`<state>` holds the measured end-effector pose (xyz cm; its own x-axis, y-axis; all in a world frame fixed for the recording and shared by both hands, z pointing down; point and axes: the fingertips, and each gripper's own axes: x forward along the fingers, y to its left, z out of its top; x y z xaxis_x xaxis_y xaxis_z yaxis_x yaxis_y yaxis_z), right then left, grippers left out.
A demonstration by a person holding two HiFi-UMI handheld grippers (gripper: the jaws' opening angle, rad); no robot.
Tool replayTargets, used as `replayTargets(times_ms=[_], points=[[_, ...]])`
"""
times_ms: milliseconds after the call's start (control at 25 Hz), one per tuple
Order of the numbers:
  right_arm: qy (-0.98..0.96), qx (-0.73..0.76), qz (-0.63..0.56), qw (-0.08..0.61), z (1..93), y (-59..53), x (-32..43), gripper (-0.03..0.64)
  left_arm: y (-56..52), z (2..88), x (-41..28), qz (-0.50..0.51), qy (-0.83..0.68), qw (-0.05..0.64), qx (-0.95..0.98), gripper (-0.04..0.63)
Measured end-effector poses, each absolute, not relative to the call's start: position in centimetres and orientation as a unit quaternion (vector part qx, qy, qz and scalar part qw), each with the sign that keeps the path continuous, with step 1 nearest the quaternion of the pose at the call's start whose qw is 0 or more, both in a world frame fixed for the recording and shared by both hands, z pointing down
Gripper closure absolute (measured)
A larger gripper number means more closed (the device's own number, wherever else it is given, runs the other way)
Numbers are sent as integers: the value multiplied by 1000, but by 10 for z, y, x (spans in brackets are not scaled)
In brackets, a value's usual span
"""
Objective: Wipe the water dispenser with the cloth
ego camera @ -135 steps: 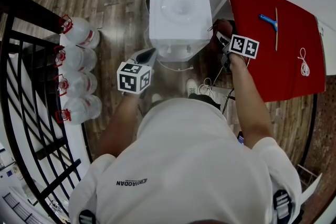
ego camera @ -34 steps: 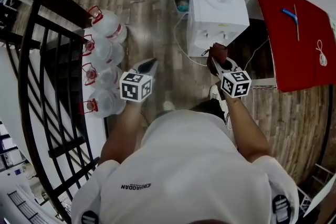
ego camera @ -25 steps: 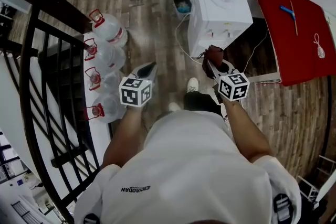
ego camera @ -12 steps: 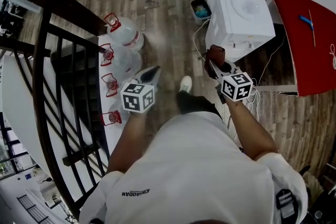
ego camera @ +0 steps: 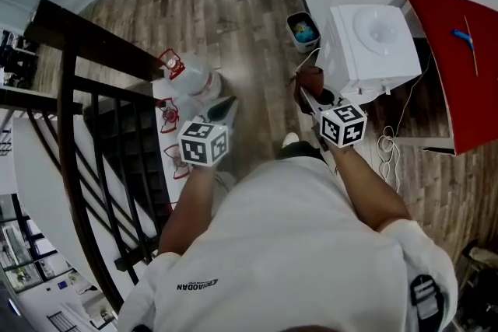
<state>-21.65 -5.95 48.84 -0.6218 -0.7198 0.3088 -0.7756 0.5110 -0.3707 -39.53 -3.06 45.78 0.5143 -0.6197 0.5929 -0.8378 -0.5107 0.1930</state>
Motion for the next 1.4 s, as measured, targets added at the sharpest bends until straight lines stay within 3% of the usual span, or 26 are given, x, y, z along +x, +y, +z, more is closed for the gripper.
replayTargets(times_ms=[320,960,1400], points=[[-842,481,239,41,482,-107,-196,563,-125,456,-355,244,-368,203,874,606],[-702,654,281,-10,493,-87,-98,563,-220,476,-221,308,-146,148,928,606],[-554,749,326,-163,466,-142,-107,563,-275,488,-197,317,32,103,942,606]])
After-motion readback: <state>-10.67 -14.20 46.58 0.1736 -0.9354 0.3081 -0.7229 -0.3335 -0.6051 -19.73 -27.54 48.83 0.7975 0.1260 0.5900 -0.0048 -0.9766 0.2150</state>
